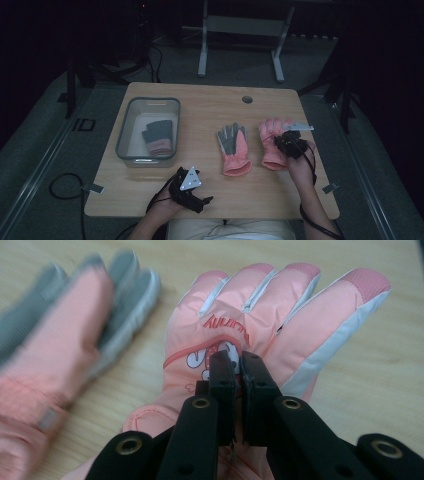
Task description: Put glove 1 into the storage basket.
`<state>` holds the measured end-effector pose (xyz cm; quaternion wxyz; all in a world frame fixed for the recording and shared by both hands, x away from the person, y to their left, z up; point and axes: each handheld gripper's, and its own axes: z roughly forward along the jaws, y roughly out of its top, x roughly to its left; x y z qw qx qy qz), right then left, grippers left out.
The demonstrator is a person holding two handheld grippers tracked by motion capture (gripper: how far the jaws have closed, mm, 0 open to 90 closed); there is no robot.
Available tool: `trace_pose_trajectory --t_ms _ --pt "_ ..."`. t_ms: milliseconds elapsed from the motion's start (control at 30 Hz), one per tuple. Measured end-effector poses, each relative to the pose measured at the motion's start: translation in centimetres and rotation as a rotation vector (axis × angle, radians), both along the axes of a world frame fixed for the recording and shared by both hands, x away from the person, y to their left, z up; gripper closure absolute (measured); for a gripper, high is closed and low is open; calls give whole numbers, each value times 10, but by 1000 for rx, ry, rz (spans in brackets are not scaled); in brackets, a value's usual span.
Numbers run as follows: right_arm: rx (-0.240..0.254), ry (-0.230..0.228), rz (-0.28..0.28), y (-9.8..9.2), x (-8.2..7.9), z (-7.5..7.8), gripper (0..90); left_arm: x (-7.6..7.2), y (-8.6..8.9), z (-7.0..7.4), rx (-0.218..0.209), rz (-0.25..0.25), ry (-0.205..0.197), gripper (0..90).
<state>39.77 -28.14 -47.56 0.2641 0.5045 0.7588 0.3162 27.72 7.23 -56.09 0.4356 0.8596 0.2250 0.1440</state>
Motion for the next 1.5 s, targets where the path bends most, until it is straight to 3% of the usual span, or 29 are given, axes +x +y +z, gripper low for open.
trace_pose_trajectory --t_ms 100,133,233,267,300,400,433,667,1033,1433,1500 --pt "8 -21 1 4 -1 12 855 0 0 0 0 0 0 14" --pt "24 -45 12 10 -4 26 853 0 0 0 0 2 2 14" --pt "24 -53 19 12 -4 30 853 0 0 -1 0 3 3 14" --pt "28 -75 42 24 -7 43 853 0 0 0 2 1 1 14" --pt "29 -79 48 28 -8 47 853 0 0 0 0 1 -1 14" --pt "32 -82 53 32 -9 51 853 0 0 0 2 -1 -3 14" --pt "35 -103 73 43 -12 60 853 0 0 0 -1 -1 -1 14" --pt "49 -116 106 68 -18 72 853 0 0 0 -2 -1 -2 14" --pt "52 -117 177 107 -23 69 853 -1 -1 0 1 -4 -7 14" --pt "35 -63 200 121 -22 44 850 -1 -1 0 3 -7 -6 14" --pt "29 -51 194 123 -21 34 850 -1 -1 0 4 -8 -6 14"
